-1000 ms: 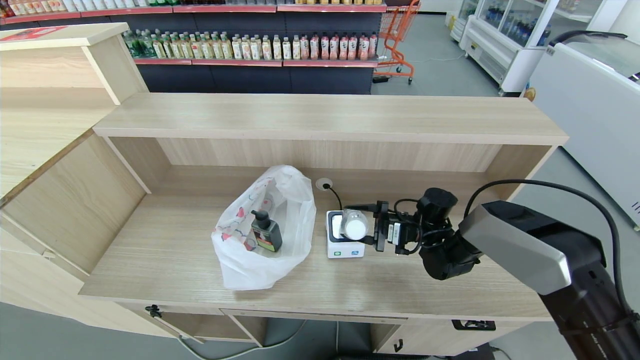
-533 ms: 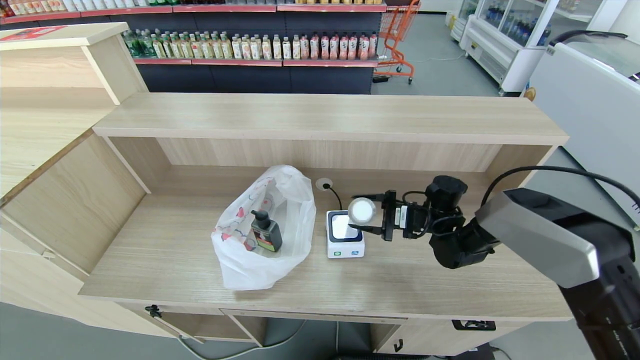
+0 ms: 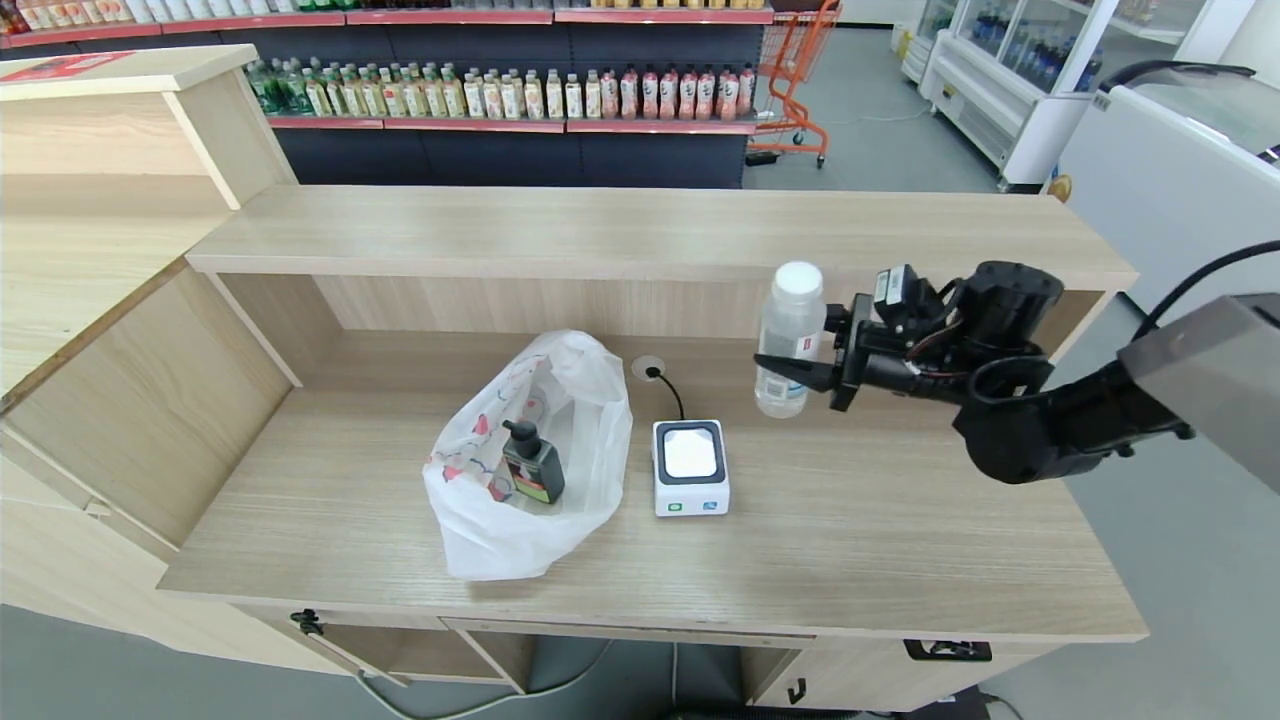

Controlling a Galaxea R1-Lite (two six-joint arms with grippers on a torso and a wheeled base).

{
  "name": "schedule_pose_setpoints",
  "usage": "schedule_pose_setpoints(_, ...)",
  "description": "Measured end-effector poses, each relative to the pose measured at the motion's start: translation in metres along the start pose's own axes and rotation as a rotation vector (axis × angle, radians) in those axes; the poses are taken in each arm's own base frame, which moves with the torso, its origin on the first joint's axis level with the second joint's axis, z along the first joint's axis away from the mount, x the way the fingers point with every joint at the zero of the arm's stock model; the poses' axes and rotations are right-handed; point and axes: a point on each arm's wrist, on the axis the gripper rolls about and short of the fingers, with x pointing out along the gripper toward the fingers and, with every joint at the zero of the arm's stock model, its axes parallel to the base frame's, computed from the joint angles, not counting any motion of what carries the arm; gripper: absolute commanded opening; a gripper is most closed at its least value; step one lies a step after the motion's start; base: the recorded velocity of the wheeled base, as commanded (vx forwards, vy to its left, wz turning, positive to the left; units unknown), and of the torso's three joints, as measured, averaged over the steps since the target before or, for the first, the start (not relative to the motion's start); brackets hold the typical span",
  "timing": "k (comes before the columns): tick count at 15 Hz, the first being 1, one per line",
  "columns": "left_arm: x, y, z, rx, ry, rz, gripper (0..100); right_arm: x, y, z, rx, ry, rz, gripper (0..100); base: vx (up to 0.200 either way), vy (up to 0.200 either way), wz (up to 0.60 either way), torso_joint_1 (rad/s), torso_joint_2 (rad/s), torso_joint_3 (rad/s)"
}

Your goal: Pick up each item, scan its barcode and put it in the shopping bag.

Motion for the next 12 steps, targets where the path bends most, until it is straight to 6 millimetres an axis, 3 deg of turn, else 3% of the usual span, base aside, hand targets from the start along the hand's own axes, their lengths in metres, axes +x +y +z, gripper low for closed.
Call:
schedule_pose_setpoints(4, 0.000, 0.000, 0.000, 0.000, 0.000, 0.001, 100, -0.030, 0.025, 0.043, 0.114, 0.059, -0.118, 0, 0.000, 0.000, 0.00, 0.000, 0.00, 0.000)
schedule_pose_setpoints(6, 0.000, 0.000, 0.000, 0.000, 0.000, 0.000, 100, -0.046, 0.041, 0.058, 0.257, 0.083, -0.176, 0, 0.000, 0.000, 0.00, 0.000, 0.00, 0.000)
schedule_pose_setpoints(8, 0.000, 0.000, 0.000, 0.000, 0.000, -0.001, 100, -0.050, 0.045, 0.066, 0.344, 0.119, -0.338, 0, 0.000, 0.000, 0.00, 0.000, 0.00, 0.000)
schedule_pose_setpoints(12, 0.000, 0.000, 0.000, 0.000, 0.000, 0.000, 100, -0.046, 0.054, 0.072, 0.359, 0.120, -0.359, 0, 0.000, 0.000, 0.00, 0.000, 0.00, 0.000)
